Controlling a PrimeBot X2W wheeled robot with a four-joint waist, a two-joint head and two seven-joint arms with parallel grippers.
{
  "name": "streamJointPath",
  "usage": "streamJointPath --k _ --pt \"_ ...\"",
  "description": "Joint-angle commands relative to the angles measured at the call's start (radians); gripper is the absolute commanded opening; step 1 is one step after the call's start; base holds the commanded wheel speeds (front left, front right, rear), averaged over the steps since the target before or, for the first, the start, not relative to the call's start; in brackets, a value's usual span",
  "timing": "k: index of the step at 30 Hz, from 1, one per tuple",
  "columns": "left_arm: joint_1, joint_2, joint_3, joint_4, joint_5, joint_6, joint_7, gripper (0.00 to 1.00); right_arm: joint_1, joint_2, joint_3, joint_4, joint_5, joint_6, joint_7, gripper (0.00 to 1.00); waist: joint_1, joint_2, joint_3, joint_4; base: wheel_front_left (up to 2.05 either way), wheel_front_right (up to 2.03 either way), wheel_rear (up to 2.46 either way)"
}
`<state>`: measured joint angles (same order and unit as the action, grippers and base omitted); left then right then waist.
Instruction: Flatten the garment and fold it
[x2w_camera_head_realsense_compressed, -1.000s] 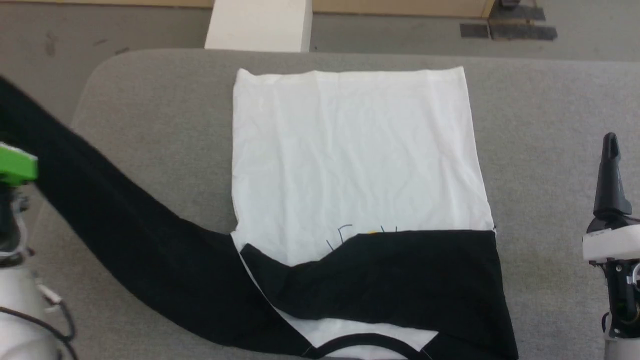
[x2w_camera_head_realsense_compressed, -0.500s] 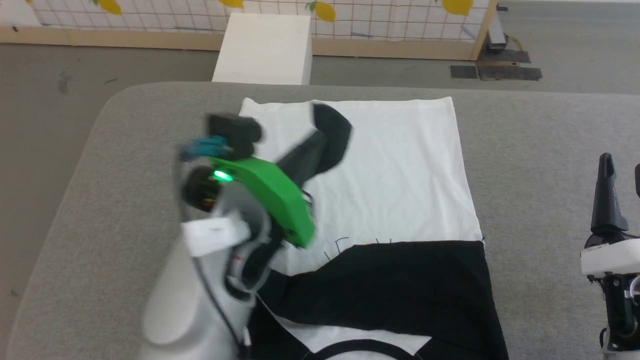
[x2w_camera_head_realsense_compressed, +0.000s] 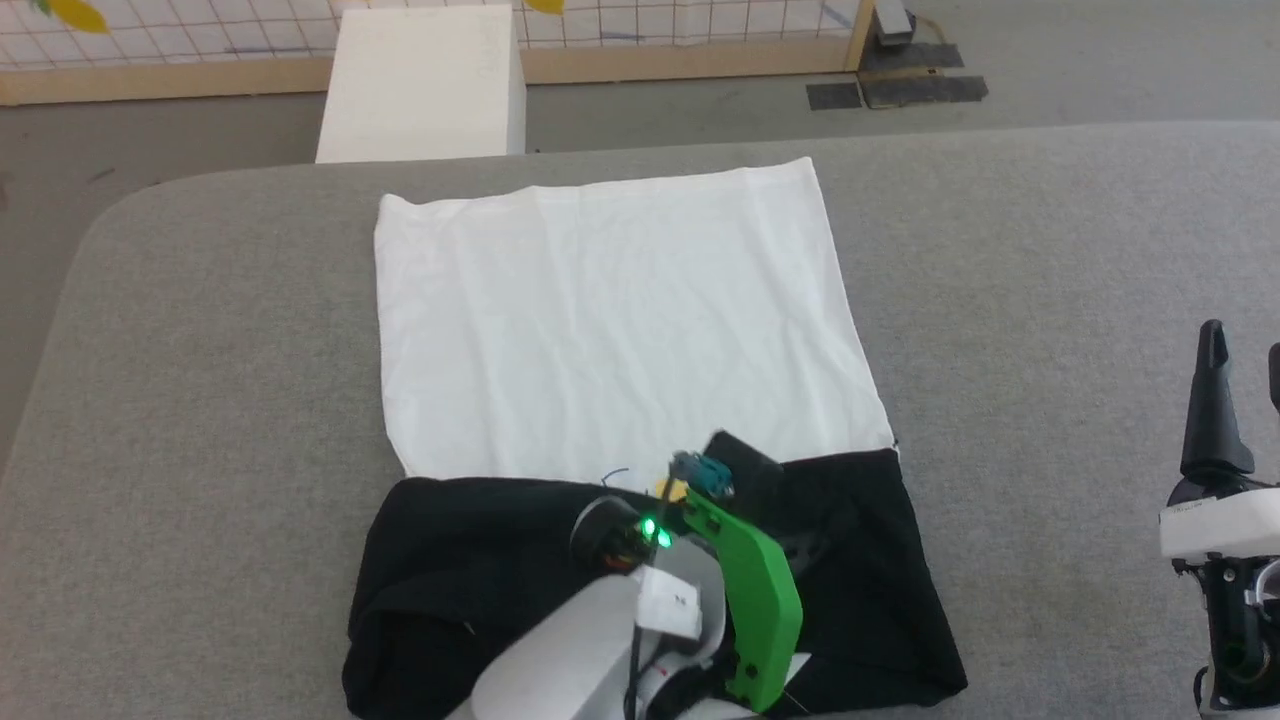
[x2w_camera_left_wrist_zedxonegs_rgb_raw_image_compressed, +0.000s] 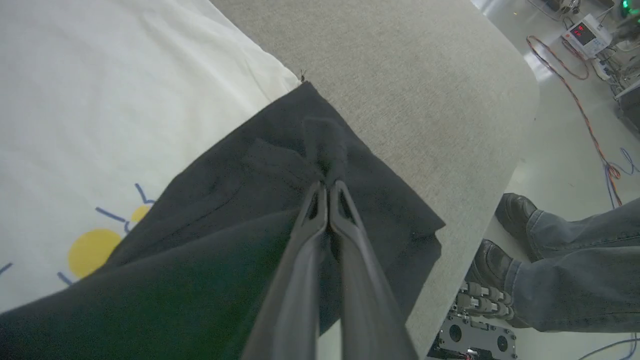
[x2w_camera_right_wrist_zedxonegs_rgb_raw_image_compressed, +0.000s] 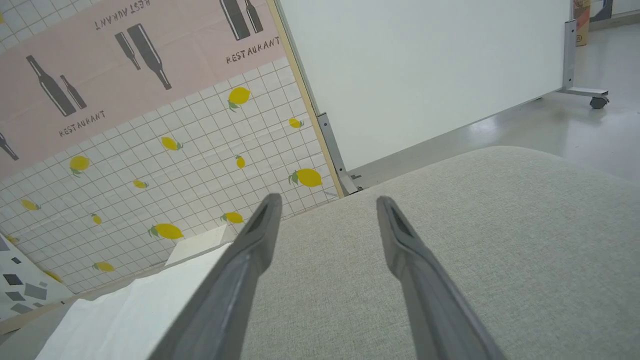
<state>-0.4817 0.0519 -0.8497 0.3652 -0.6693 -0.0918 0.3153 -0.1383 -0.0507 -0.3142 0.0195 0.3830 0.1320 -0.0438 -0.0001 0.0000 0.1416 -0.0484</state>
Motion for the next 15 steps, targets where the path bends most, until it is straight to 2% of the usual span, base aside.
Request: streamJointPath --k 1,2,3,9,12,15 --pt "0.006 -0.001 -0.017 0.019 -0.02 0.006 0.002 0.0 0.015 0.0 0.001 0.006 0.01 -0.001 -0.008 1.0 0.0001 0.0 0.008 -0.008 0.0 0.0 0.0" --pt "0.007 -0.001 -0.04 0.038 -0.031 0.009 0.017 0.63 0.016 0.0 0.002 0.011 0.011 -0.001 -0.01 1.0 0.0001 0.0 0.008 -0.008 0.0 0.0 0.0" --pt "0.005 -0.001 -0.06 0.049 -0.039 0.008 0.032 1.0 0.016 0.0 0.001 0.015 0.012 -0.001 -0.012 1.0 0.0001 0.0 0.008 -0.005 0.0 0.0 0.0" --pt "-0.022 -0.002 -0.07 0.024 -0.182 0.013 0.09 1.0 0.016 0.0 0.001 0.029 0.011 -0.001 -0.019 1.0 0.0001 0.0 -0.01 0.026 0.0 0.0 0.0" --pt "-0.059 0.003 -0.013 -0.019 -0.241 0.02 0.099 1.0 0.017 0.0 0.01 0.028 0.007 -0.001 -0.016 1.0 0.0001 0.0 -0.026 0.045 0.0 0.0 0.0" --pt "-0.084 0.023 0.097 -0.071 -0.288 0.046 0.042 1.0 0.016 0.0 0.02 0.026 0.004 -0.001 -0.008 1.0 0.0001 0.0 -0.039 0.061 0.0 0.0 0.0"
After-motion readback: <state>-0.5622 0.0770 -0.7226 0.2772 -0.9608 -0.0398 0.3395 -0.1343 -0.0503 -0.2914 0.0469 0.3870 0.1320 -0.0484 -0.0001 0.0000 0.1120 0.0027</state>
